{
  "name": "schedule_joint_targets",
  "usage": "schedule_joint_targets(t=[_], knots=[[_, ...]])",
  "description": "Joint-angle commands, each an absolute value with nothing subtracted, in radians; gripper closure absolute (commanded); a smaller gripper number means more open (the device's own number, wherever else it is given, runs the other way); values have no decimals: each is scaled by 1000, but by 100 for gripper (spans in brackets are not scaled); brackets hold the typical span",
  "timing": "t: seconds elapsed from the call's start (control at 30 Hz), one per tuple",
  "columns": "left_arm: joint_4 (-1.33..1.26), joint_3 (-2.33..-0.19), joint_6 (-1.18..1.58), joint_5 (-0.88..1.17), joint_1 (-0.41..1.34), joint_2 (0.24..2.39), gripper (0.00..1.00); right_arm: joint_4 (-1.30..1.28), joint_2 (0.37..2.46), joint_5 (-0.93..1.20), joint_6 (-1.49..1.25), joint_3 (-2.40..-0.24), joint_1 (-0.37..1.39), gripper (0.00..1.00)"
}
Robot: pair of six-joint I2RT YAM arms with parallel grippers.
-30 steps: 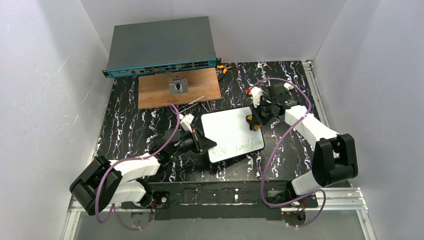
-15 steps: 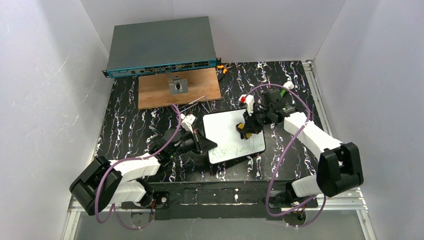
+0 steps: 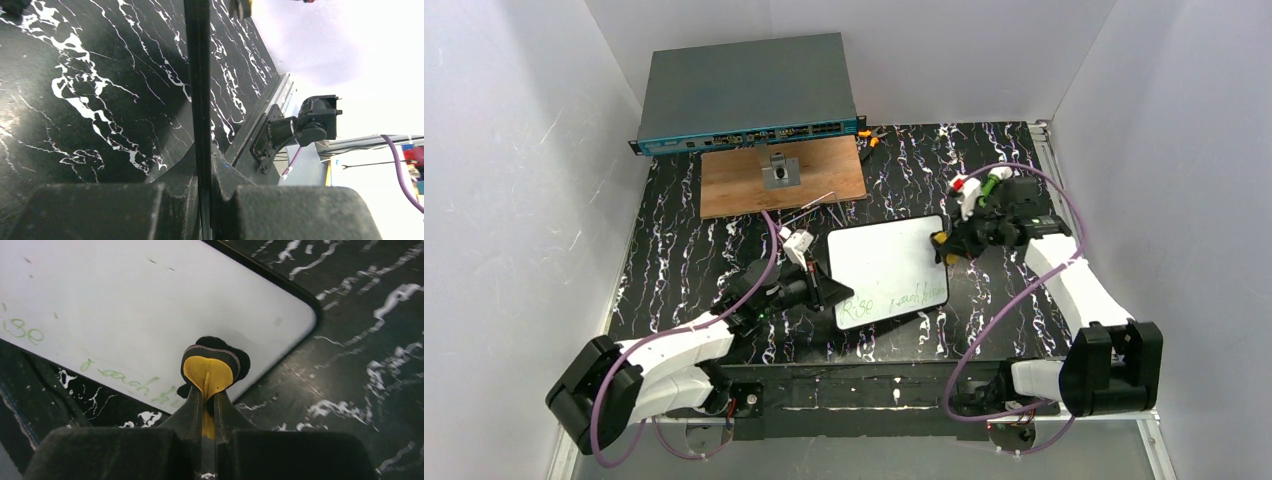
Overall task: Erase the whiteboard
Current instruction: Place the whiteboard eraser at the center of the board.
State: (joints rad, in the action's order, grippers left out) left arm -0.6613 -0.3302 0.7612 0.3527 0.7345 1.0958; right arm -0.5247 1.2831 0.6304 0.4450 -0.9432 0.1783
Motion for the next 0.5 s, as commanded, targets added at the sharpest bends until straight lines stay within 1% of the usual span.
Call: schedule_joint_targets(t=[0.0,0.17,0.23,0.3,0.37,0.47], knots=[[-632,-387,660,310,734,1002,100,-584,1232,604,464,-927,62,99],[-560,-398,595,312,732,958,100,-656,1300,571,508,-898,-91,99],[-543,-393,573,313,731,940,100,-676,1337,569,531,-893,-125,99],[-532,-390,555,310,731,924,100,-701,1363,561,546,-896,-127,99],[-539,-385,543,300,731,916,100,-727,1376,615,562,-902,-120,99],[-549,-375,531,240,731,899,100,-748,1358,637,623,-891,-56,99]])
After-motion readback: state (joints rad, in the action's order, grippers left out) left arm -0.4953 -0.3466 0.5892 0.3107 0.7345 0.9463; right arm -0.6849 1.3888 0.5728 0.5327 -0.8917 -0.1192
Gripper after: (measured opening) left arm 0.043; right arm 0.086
